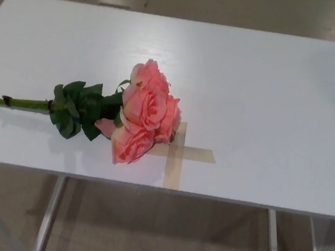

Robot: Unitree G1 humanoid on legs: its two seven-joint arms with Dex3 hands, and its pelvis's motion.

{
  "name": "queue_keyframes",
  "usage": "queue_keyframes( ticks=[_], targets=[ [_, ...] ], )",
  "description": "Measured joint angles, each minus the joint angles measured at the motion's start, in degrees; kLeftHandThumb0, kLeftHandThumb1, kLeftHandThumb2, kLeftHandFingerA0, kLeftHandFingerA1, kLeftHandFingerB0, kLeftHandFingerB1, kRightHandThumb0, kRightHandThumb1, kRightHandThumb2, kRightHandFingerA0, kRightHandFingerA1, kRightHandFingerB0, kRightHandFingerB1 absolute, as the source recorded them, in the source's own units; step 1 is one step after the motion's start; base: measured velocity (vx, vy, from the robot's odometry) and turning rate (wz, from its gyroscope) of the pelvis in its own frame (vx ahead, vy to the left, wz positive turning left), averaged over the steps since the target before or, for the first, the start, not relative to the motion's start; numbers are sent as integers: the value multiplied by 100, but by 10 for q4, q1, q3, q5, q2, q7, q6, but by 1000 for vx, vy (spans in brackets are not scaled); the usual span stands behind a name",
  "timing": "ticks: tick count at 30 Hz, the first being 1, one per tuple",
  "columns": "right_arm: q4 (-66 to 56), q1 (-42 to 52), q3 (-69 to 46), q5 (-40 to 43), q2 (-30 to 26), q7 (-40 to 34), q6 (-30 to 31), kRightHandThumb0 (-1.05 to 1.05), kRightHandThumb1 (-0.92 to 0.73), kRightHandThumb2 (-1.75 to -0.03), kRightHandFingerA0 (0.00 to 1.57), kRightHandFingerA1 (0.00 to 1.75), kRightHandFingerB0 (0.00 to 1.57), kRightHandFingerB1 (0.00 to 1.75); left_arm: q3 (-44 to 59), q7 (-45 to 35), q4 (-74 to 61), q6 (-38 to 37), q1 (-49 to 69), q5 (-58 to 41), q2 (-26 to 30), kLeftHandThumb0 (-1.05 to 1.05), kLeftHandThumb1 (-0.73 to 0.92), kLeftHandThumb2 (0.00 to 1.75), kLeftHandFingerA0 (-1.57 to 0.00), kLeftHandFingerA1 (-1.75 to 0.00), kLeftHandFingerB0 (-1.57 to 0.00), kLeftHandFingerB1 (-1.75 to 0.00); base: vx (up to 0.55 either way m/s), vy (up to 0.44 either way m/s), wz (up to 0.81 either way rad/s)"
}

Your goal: Use the left hand to pick up the rose and passes it to a human.

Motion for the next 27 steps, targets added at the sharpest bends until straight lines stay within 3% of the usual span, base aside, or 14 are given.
queue_keyframes(
  ticks=[1, 2, 3, 4, 5, 6, 14, 15, 21, 22, 27],
  targets=[
    [2, 0, 3, -1, 0, -2, 0, -42, -76, -63, 62, 41, 51, 37, 2, -2, 2, -2, -1, 0, 0, -44, 46, 70, -45, -46, -38, -43, 0, 0, 0],
    [4, 0, 4, -1, 0, -4, 0, -44, -74, -62, 61, 41, 49, 37, 2, -4, 4, -4, -1, 0, 0, -38, 55, 57, -50, -37, -40, -34, 0, 0, 0],
    [6, 0, 6, -2, 0, -6, 0, -43, -74, -62, 61, 41, 49, 37, 4, -5, 5, -5, -1, -1, 0, -45, 46, 70, -46, -46, -37, -43, 0, 0, 0],
    [7, 0, 7, -2, 0, -8, 0, -43, -74, -62, 61, 41, 49, 37, 6, -6, 6, -7, -1, -1, 0, -45, 46, 70, -46, -46, -37, -43, 0, 0, 0],
    [9, 1, 8, -2, 0, -10, 0, -43, -73, -62, 61, 41, 50, 37, 8, -7, 8, -9, 1, -1, 0, -37, 53, 56, -50, -38, -40, -34, 0, 0, 0],
    [11, 2, 8, -2, 0, -10, 0, -43, -73, -62, 60, 40, 51, 37, 10, -8, 8, -10, 2, -1, 0, -47, 43, 68, -43, -46, -32, -41, 0, 0, 0],
    [12, 22, 10, -1, 2, -16, -4, -42, -72, -62, 62, 41, 52, 38, 16, -10, -4, -44, 29, 0, 0, -55, 41, 67, -31, -42, -25, -38, 0, 0, 0],
    [12, 24, 11, -1, 2, -17, -4, -42, -72, -62, 62, 41, 52, 38, 14, -11, -11, -49, 34, 0, 1, -54, 46, 54, -31, -34, -27, -30, 0, 0, 0],
    [13, 36, 12, -1, 4, -19, -6, -41, -71, -62, 62, 41, 52, 37, 5, -49, -131, -84, 100, -2, 24, -57, 46, 55, -27, -33, -33, -32, 0, 0, 0],
    [13, 37, 12, -1, 4, -19, -6, -41, -71, -62, 62, 41, 52, 37, 7, -55, -158, -88, 117, -4, 28, -61, 41, 68, -26, -40, -32, -40, 0, 0, 0],
    [13, 37, 12, -1, 4, -19, -7, -40, -71, -61, 62, 41, 51, 37, 21, -85, -287, -94, 202, -22, 45, -58, 40, 69, -28, -41, -39, -42, 0, 0, 0]
  ],
)
